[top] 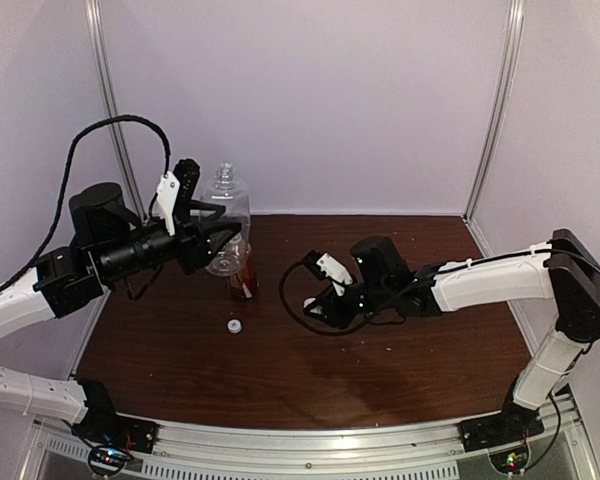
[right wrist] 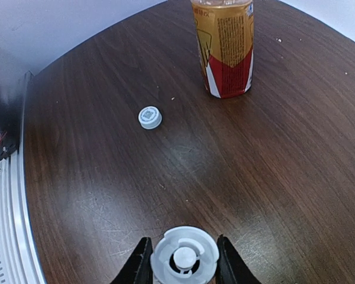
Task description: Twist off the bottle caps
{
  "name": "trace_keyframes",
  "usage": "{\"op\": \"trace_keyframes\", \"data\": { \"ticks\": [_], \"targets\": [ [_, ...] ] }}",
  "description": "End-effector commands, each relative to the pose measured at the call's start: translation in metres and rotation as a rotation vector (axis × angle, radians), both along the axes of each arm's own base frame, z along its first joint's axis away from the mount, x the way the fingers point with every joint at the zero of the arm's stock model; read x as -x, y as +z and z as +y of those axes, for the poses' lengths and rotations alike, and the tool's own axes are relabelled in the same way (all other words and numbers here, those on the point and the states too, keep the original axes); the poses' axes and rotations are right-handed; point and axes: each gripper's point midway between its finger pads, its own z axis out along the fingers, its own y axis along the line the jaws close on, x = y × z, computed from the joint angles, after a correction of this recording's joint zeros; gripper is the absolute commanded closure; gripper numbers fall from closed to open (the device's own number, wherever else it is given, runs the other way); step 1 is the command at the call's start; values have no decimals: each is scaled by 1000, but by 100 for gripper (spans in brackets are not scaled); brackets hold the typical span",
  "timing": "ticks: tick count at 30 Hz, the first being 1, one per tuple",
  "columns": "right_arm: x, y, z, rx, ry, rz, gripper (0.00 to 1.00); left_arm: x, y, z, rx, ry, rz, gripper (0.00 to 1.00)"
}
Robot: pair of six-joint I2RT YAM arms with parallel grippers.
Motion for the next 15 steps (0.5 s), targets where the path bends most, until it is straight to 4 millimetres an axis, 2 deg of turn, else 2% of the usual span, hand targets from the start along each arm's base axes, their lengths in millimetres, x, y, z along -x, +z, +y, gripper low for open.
{"op": "trace_keyframes", "data": {
  "ticks": [1, 8, 15],
  "targets": [
    [-7, -21, 3, 40, -34, 1, 85, -3, 18, 5, 41, 26, -42, 72],
    [-14, -54, 8, 120, -52, 66, 85, -3, 17, 6, 35, 31, -41, 72],
    [-20, -78, 9, 171, -70, 87, 85, -3, 16, 8, 33, 35, -45, 72]
  ]
}}
